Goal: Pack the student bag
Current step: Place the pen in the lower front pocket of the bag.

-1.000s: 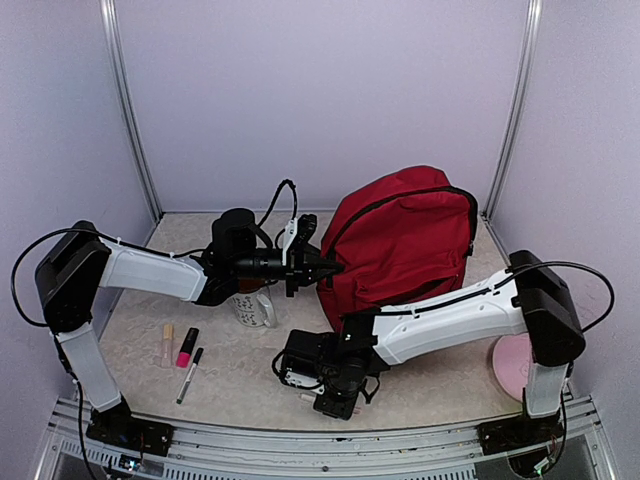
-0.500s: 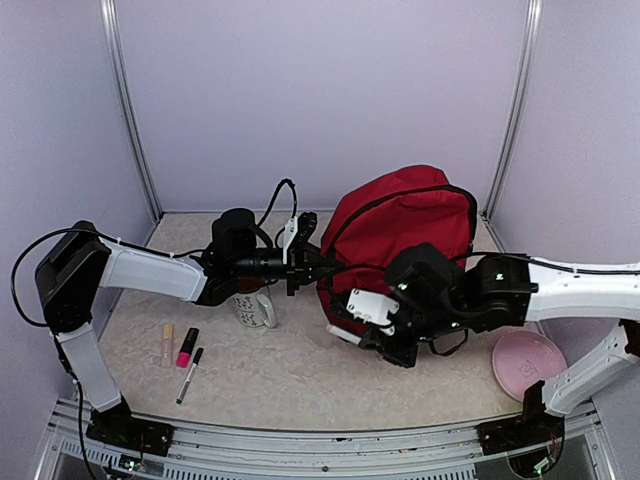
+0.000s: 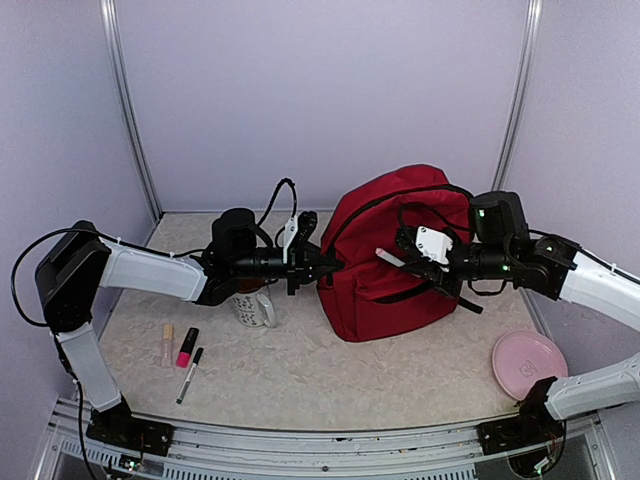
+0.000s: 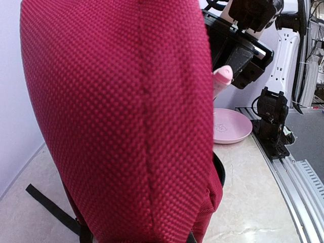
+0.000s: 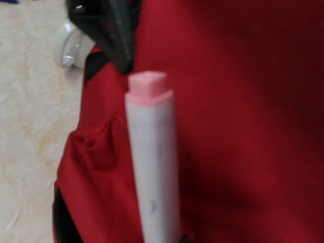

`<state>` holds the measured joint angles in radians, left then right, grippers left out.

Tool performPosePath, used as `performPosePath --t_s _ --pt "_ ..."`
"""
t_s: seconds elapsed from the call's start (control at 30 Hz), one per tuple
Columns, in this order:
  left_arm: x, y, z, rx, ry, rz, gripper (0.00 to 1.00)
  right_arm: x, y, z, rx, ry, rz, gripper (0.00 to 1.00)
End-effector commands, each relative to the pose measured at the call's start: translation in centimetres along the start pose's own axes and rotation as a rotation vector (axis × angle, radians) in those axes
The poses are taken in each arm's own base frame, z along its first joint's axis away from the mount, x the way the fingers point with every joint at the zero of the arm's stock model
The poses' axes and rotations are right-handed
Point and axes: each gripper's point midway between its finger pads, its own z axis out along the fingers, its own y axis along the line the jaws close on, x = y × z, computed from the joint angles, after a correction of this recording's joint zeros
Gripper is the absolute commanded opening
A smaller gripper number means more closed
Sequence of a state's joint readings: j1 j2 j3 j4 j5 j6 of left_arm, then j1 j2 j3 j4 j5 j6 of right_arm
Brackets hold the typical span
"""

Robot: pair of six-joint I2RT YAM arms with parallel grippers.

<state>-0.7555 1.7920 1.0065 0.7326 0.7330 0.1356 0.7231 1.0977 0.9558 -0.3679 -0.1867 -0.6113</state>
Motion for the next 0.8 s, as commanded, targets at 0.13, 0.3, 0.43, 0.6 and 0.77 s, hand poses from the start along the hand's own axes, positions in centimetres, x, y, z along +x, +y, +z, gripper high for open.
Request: performPosePath --t_s 0.13,0.3,0.43,0.6,0.77 --pt "-1.1 0.1 0.3 0.001 -0.016 0.013 0.0 4.1 1.5 1.0 -0.125 0.012 -0.083 0.0" --pt "-1.1 0.1 0.3 0.0 -0.016 0.013 0.0 6.2 1.7 2.2 -0.174 0.087 -0.095 0.0" --pt "-1.0 0.1 0.4 0.001 -0.013 0.01 0.0 7.6 1.8 2.4 -0.193 0.149 -0.116 0.0" --pt "-1.1 0.1 0.3 0.002 -0.017 0.014 0.0 10.4 1.5 1.9 -0.216 0.308 -0.137 0.0" --pt "-1.1 0.1 0.3 0.001 -0.017 0.016 0.0 10.7 0.5 1.0 -0.183 0.369 -0.156 0.1"
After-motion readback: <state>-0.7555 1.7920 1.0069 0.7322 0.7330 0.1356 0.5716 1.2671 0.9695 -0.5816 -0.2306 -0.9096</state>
